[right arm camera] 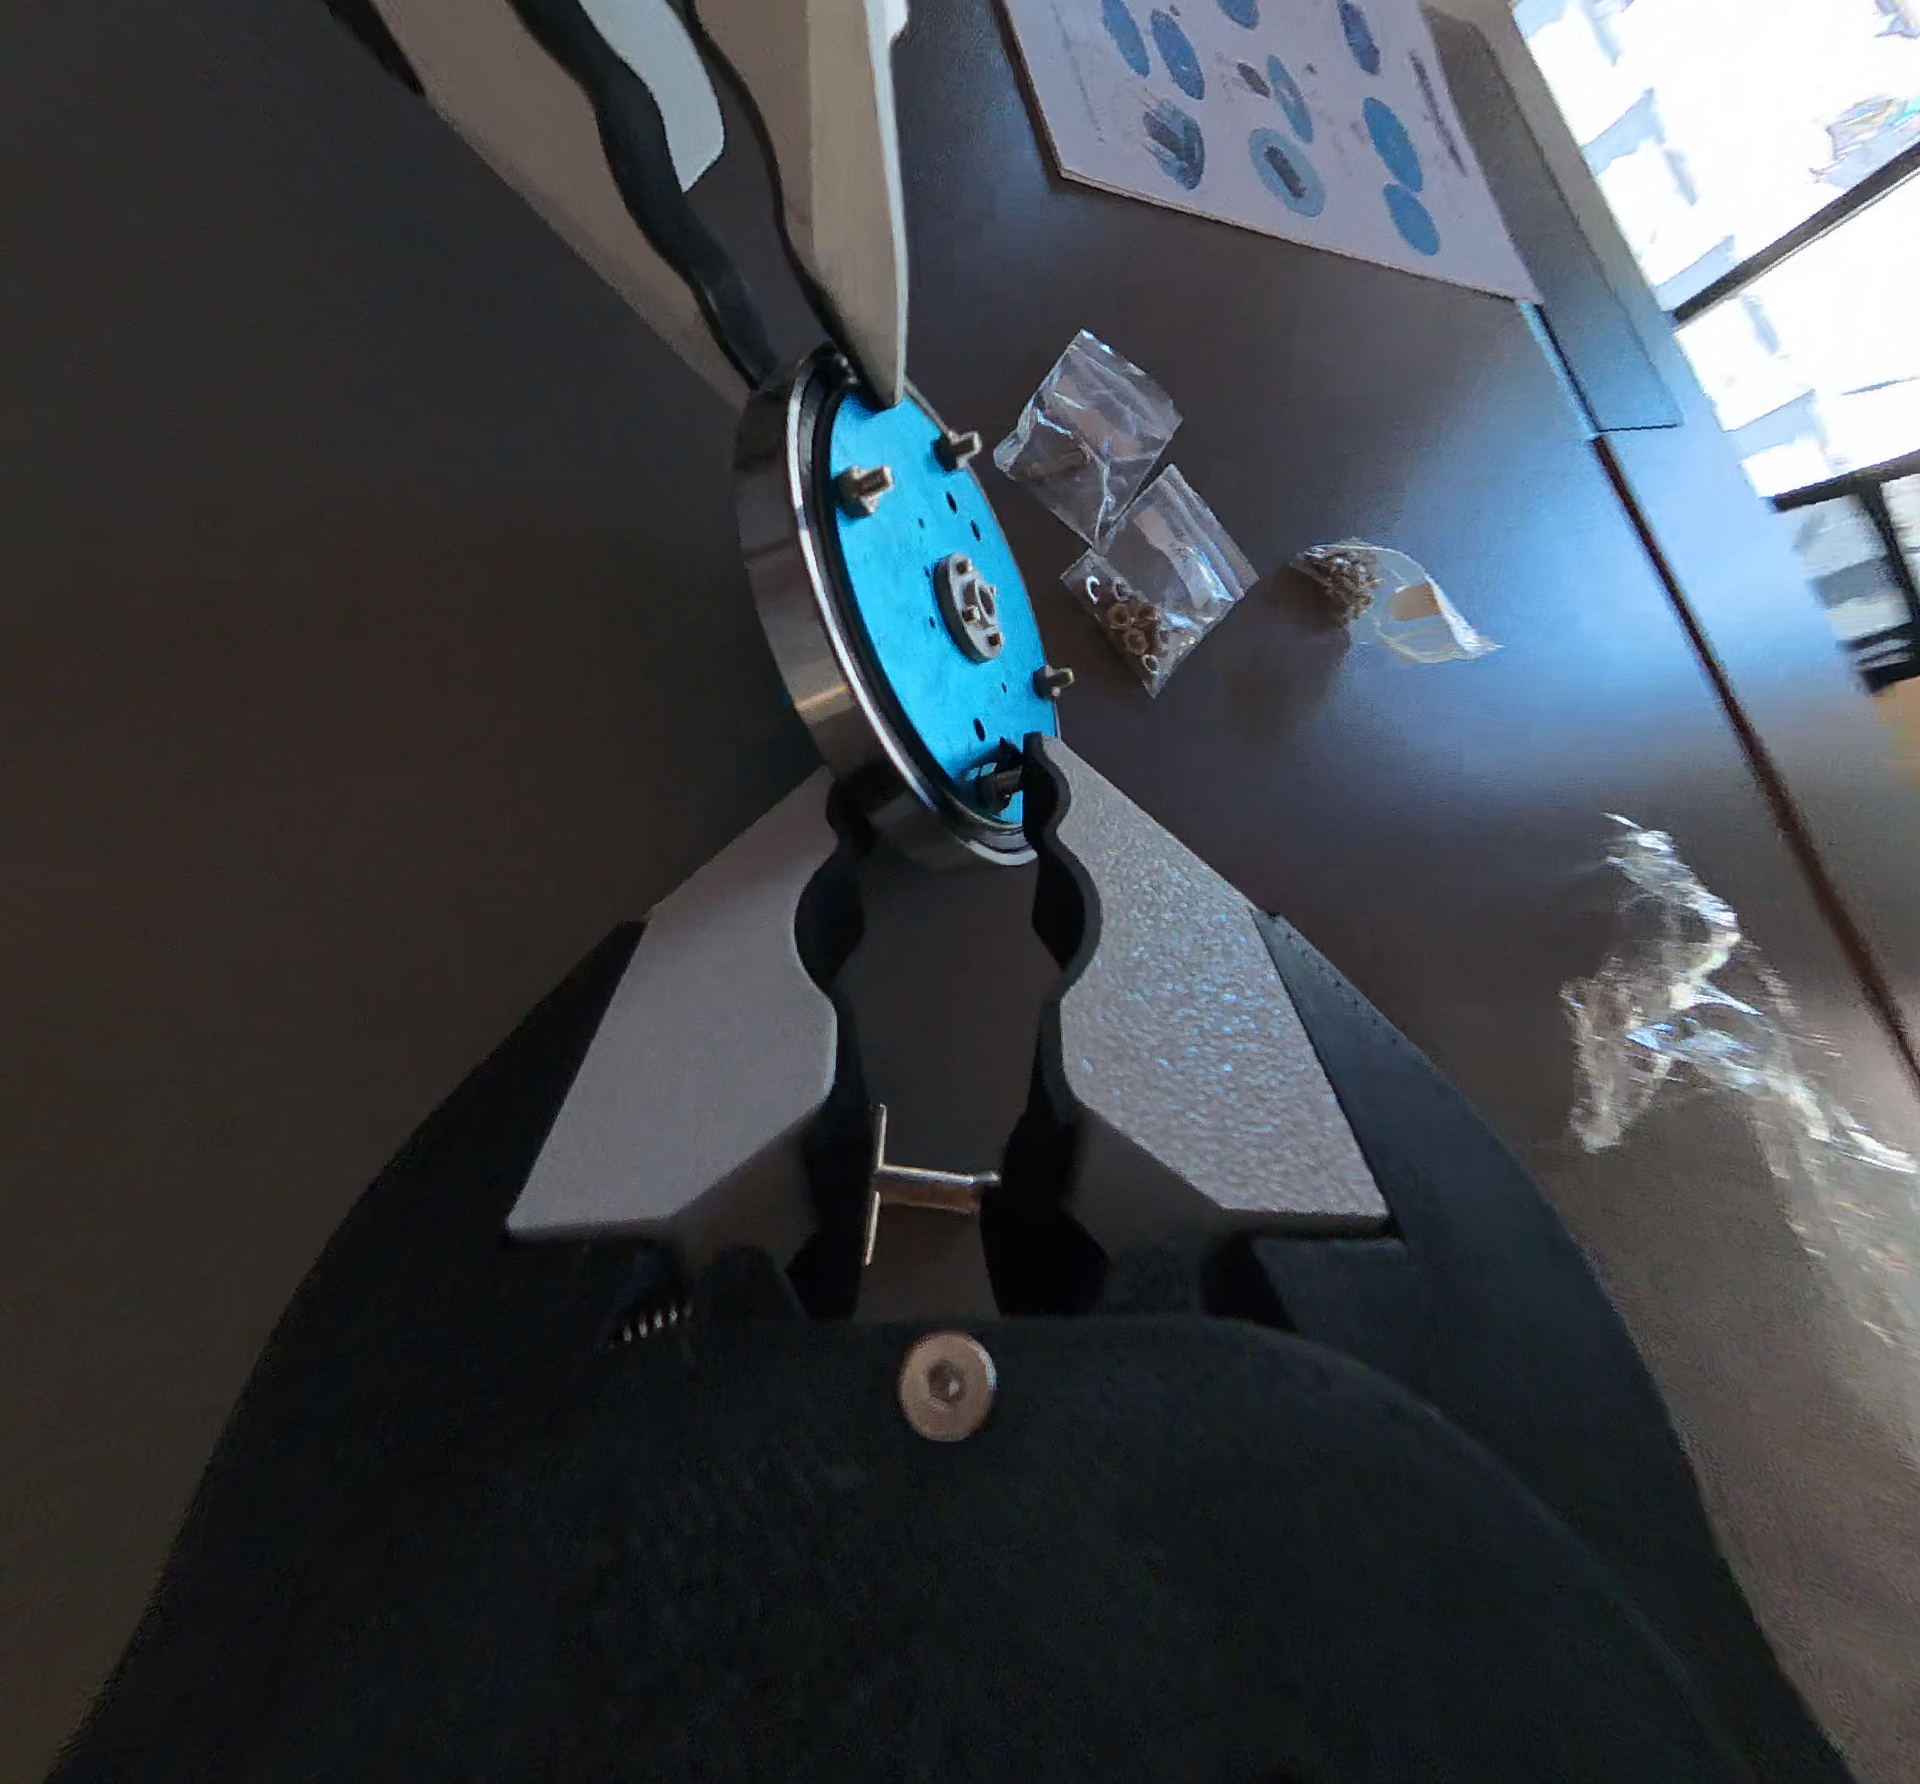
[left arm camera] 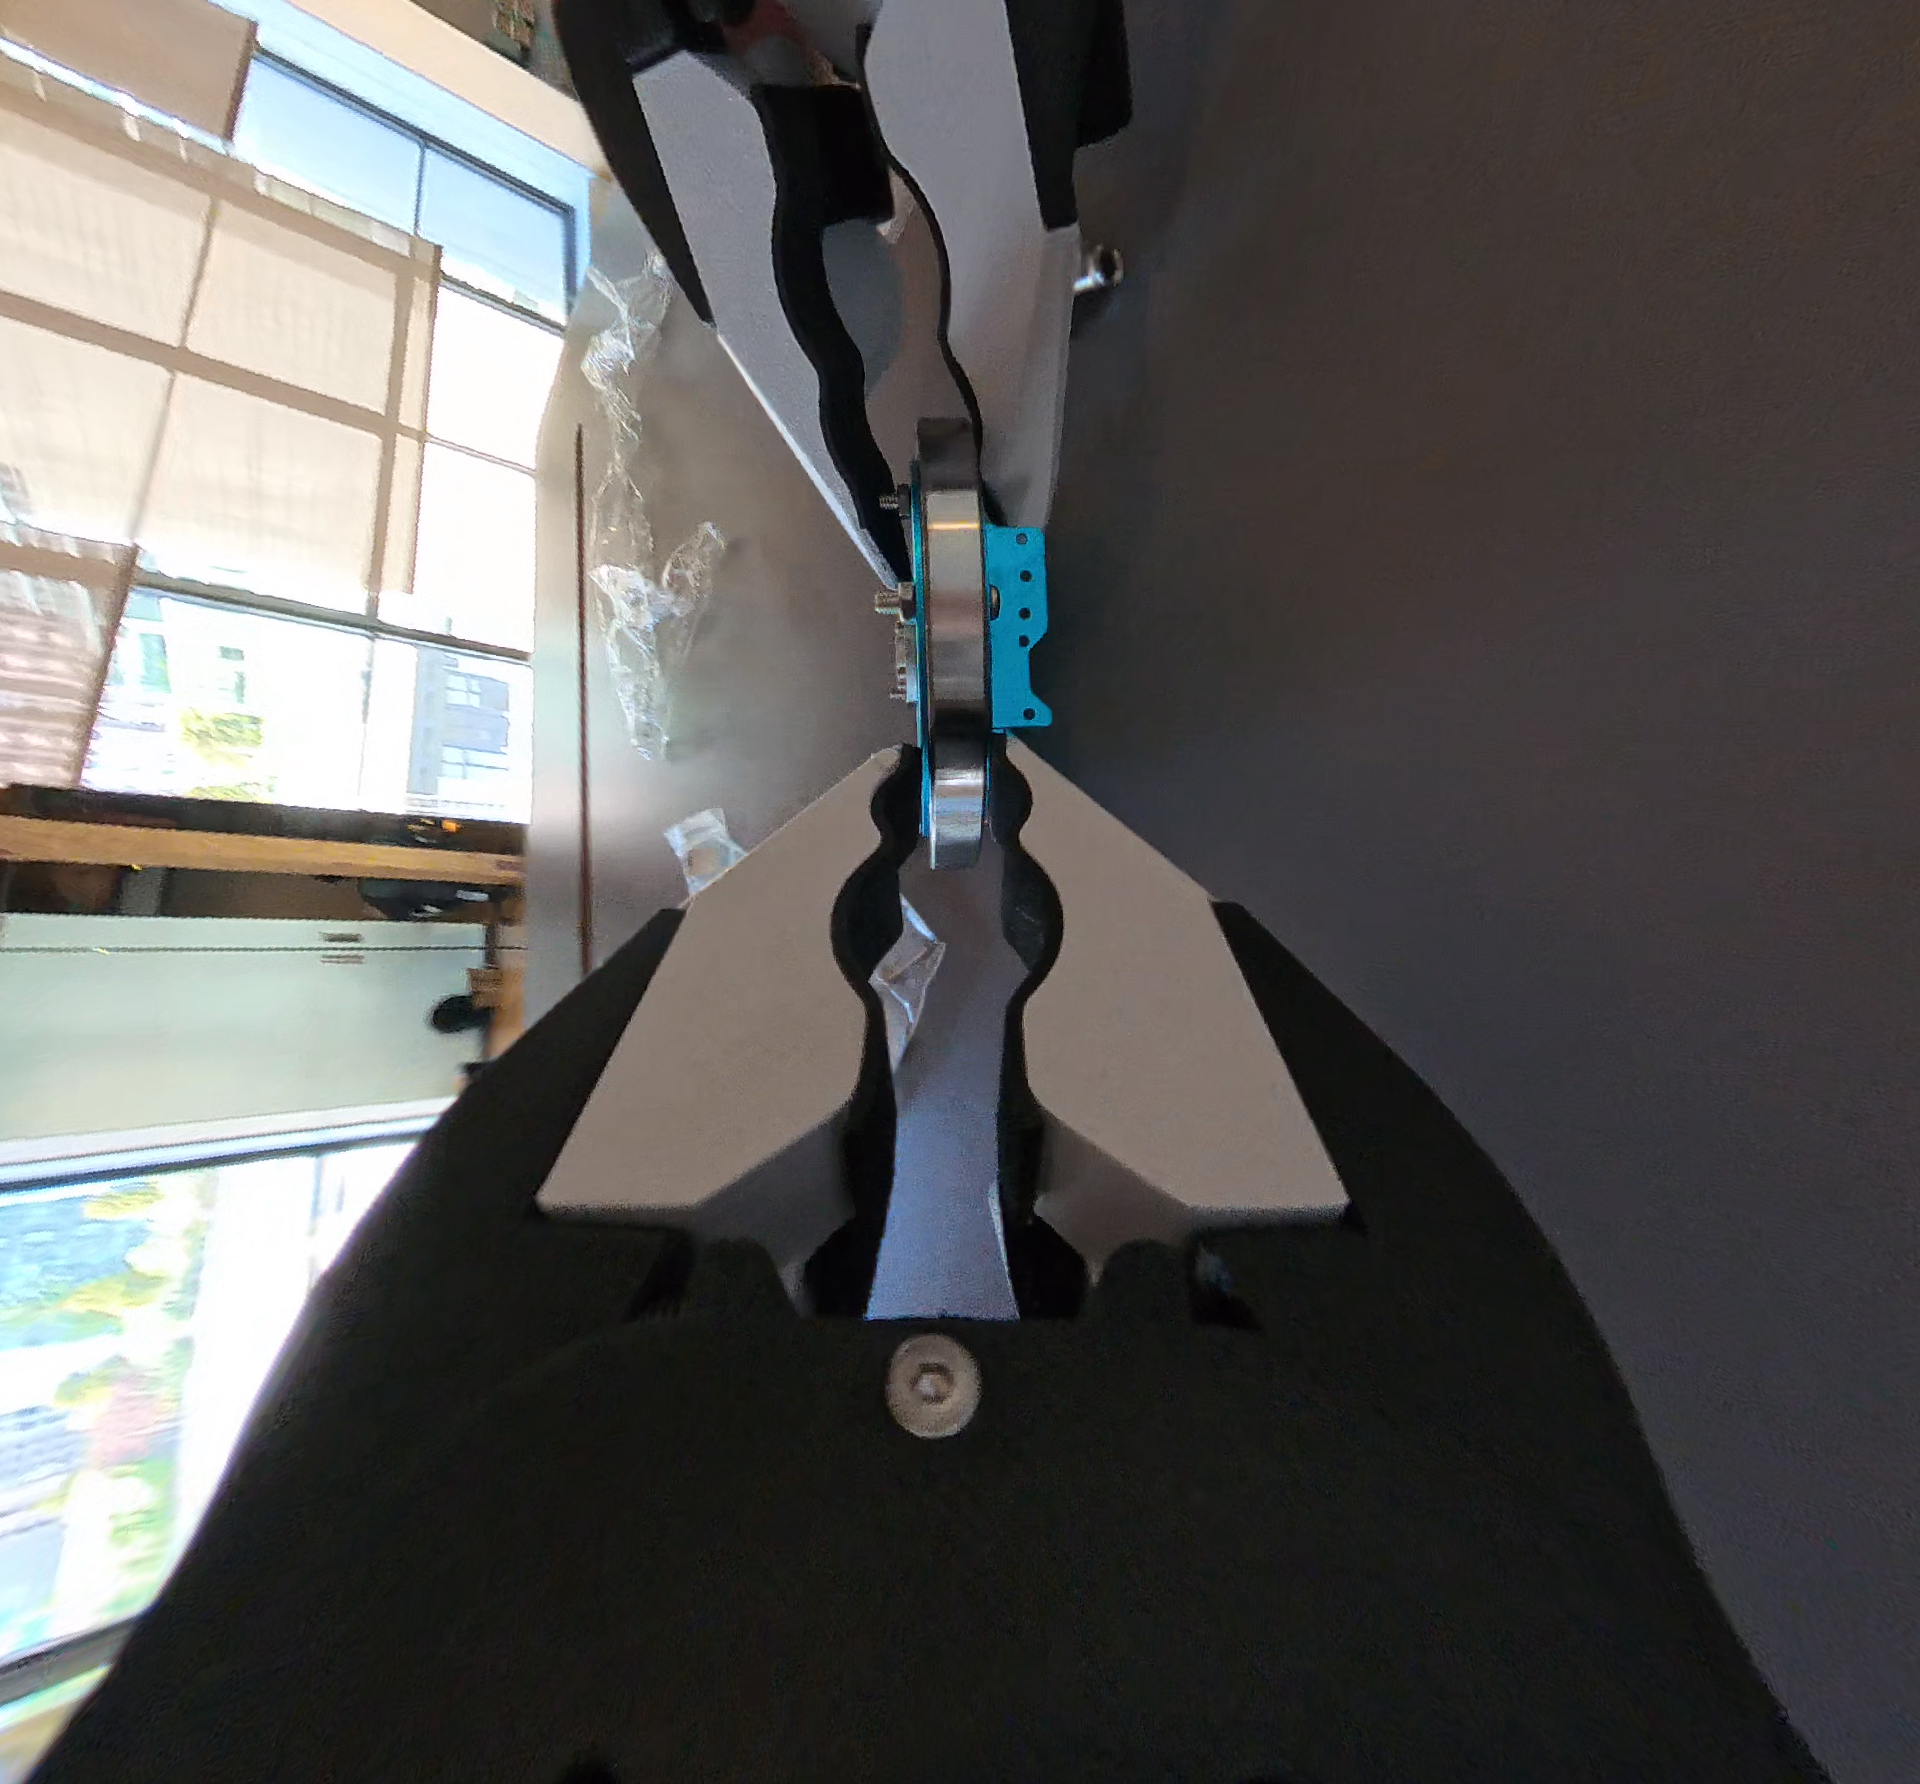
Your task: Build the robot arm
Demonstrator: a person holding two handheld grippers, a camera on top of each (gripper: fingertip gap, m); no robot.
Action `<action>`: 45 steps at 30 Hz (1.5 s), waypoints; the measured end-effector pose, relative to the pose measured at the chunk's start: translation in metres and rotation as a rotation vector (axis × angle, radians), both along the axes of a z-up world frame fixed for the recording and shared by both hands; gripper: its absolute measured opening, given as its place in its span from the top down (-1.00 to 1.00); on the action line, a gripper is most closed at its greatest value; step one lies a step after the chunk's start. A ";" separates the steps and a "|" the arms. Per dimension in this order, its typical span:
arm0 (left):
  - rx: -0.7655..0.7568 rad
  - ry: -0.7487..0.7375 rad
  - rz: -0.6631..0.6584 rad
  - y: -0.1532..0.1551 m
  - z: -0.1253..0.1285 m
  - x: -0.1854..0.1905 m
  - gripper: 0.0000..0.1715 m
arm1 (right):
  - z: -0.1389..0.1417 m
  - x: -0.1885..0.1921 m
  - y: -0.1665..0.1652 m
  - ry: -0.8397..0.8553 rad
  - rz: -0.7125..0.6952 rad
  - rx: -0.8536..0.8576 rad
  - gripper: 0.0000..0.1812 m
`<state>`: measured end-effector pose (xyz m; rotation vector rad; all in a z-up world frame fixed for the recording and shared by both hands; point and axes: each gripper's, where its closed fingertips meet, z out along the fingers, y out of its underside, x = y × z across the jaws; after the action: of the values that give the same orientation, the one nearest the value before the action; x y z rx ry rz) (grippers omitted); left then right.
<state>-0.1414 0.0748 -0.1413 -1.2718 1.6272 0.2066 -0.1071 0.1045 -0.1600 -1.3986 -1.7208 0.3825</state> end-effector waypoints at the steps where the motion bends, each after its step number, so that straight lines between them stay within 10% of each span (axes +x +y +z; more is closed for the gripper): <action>1: -0.043 -0.026 0.012 -0.001 0.002 0.000 0.86 | 0.004 0.000 -0.002 0.018 0.018 -0.053 0.70; 10: -0.569 -0.425 0.158 -0.015 0.018 0.000 0.86 | 0.021 -0.002 -0.020 -0.157 0.199 -0.557 0.72; 23: -0.629 -0.610 0.226 -0.003 0.000 -0.019 0.85 | 0.032 -0.031 -0.017 -0.036 0.402 -0.561 0.73; 45: -0.419 -0.435 0.128 -0.018 -0.006 -0.018 0.86 | 0.026 -0.020 -0.034 0.064 0.548 -0.325 0.81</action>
<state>-0.1596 0.0565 -0.1475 -1.6067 1.2473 -0.3329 -0.1268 0.0704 -0.1344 -1.0892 -2.0389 1.0344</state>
